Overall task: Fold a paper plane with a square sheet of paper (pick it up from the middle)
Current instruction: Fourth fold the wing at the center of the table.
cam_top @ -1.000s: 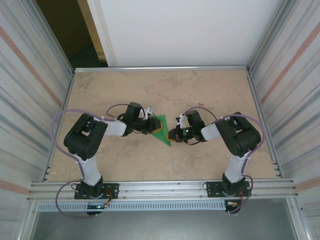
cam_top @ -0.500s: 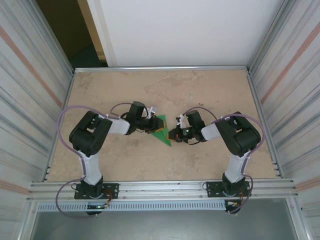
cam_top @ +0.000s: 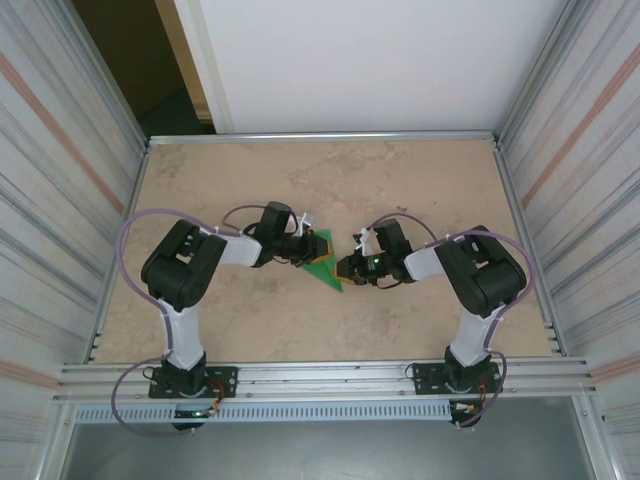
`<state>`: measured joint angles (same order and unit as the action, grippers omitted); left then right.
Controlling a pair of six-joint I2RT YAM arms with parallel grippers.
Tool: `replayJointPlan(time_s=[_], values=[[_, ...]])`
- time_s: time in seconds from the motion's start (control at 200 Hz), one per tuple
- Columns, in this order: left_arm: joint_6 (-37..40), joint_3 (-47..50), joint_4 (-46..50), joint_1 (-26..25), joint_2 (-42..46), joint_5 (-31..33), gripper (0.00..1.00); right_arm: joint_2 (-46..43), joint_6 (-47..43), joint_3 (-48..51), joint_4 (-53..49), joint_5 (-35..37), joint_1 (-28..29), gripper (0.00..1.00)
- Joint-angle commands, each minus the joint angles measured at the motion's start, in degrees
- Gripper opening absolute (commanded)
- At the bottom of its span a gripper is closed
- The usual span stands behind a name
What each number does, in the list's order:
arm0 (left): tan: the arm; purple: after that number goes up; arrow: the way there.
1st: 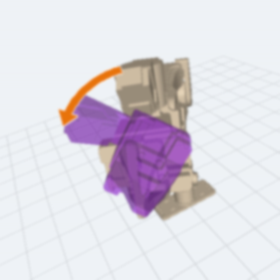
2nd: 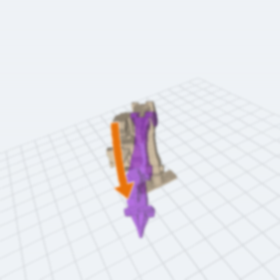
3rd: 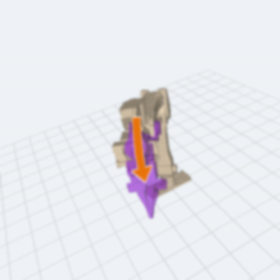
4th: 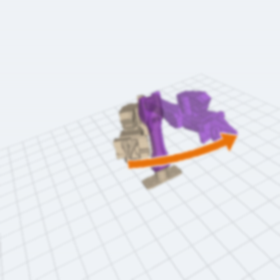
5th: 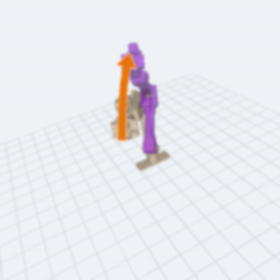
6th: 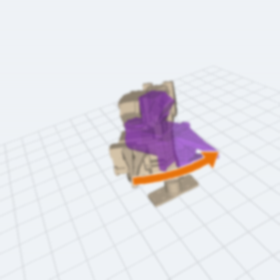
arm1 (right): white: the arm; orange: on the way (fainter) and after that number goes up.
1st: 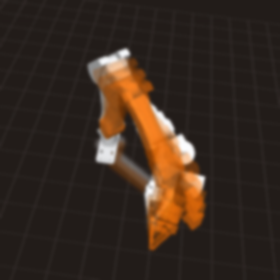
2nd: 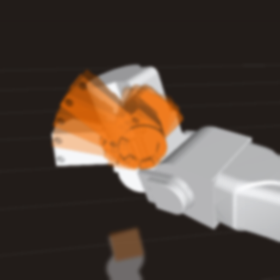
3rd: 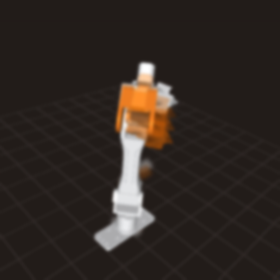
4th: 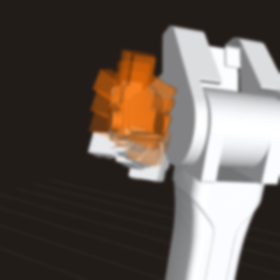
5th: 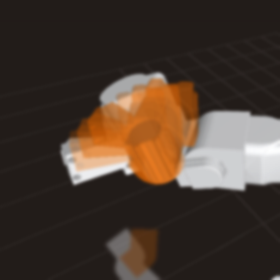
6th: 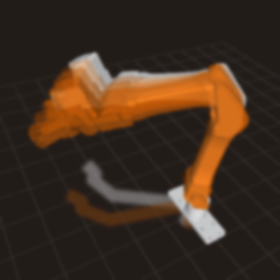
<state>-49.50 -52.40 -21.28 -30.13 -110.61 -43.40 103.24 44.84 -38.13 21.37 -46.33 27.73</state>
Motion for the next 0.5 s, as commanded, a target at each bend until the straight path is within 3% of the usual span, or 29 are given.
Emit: replayJointPlan(time_s=[0.0, 0.496], values=[[0.44, -1.4, 1.5, -0.02, -1.18, 0.9, 0.13, -2.96, -2.32, -0.02, -4.07, 0.28, -0.22, 0.2], [0.78, -2.79, 3.83, -0.08, -1.98, 1.2, 0.13, -14.01, -6.86, 0.19, -15.5, 13.36, 0.96, 0.26]])
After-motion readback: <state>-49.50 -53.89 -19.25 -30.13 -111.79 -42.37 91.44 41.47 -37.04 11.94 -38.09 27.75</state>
